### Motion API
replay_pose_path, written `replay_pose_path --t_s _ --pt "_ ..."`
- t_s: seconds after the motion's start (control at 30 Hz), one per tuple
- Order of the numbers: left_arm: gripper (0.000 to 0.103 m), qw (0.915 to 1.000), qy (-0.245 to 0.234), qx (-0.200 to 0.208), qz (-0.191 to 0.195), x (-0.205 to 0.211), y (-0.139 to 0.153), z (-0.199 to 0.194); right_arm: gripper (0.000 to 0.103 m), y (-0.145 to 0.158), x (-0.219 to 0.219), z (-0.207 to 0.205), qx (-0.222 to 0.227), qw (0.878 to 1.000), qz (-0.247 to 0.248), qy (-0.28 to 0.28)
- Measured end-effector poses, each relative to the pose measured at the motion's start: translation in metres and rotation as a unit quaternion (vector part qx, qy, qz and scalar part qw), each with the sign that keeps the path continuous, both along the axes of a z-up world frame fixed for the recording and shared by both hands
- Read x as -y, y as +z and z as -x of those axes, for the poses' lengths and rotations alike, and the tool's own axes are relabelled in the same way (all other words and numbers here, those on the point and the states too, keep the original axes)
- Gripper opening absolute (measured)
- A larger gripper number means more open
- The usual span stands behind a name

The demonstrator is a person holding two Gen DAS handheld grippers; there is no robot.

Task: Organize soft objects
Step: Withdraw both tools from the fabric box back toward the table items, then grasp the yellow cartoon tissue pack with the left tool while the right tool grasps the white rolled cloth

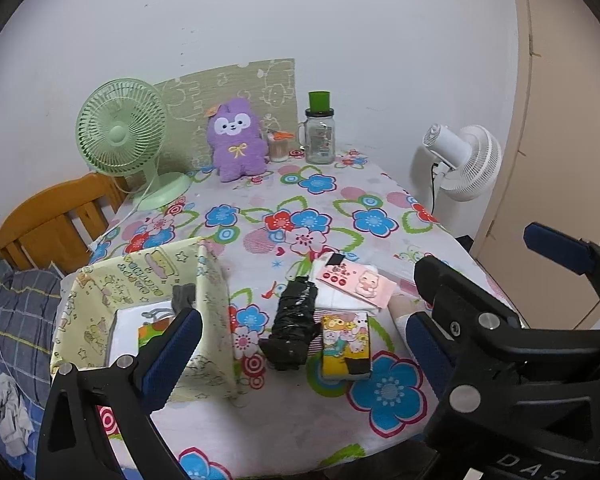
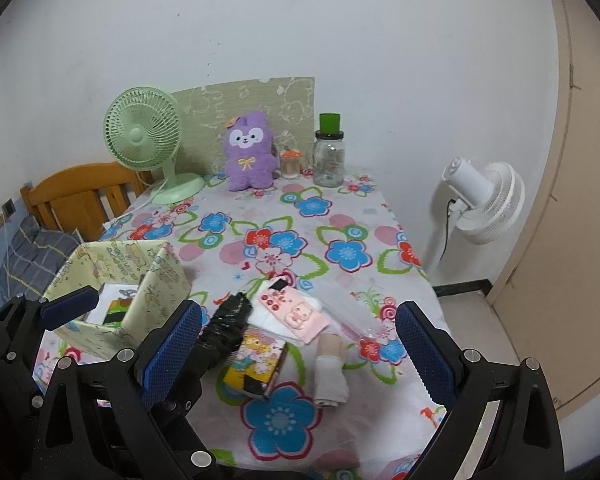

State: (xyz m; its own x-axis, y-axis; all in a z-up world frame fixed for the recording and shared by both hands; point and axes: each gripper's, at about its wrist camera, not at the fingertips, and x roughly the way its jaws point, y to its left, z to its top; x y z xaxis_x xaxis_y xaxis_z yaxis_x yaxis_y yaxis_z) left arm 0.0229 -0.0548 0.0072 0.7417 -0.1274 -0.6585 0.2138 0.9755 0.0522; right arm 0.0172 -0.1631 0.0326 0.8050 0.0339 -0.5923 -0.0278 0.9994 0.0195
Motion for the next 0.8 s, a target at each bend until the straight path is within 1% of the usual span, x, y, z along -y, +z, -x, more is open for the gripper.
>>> replay_pose_path --t_s 0.1,0.4,0.47,0.6,0.8 --pt "0.103 1.0 -0.004 0.003 -0.005 0.009 -0.004 0.0 0.099 -0.004 0.005 0.002 0.003 1.0 0.007 -0.006" --pt "0.102 0.9995 -0.03 0.0 -0.001 0.026 -0.022 -0.002 0.097 -0.022 0.019 0.004 0.007 1.0 0.017 -0.015" --pt "0.101 0.9994 -0.033 -0.001 -0.004 0.03 -0.027 -0.003 0.097 -0.027 0.021 0.002 0.002 1.0 0.018 -0.016" --pt "0.098 0.9992 -0.036 -0.014 -0.003 0.033 -0.04 -0.008 0.094 -0.039 0.022 -0.005 -0.01 1.0 0.02 -0.013" --pt "0.091 0.9988 -0.039 -0.026 -0.014 0.039 -0.061 -0.017 0.089 -0.063 0.025 -0.014 -0.024 1.0 0.019 -0.005"
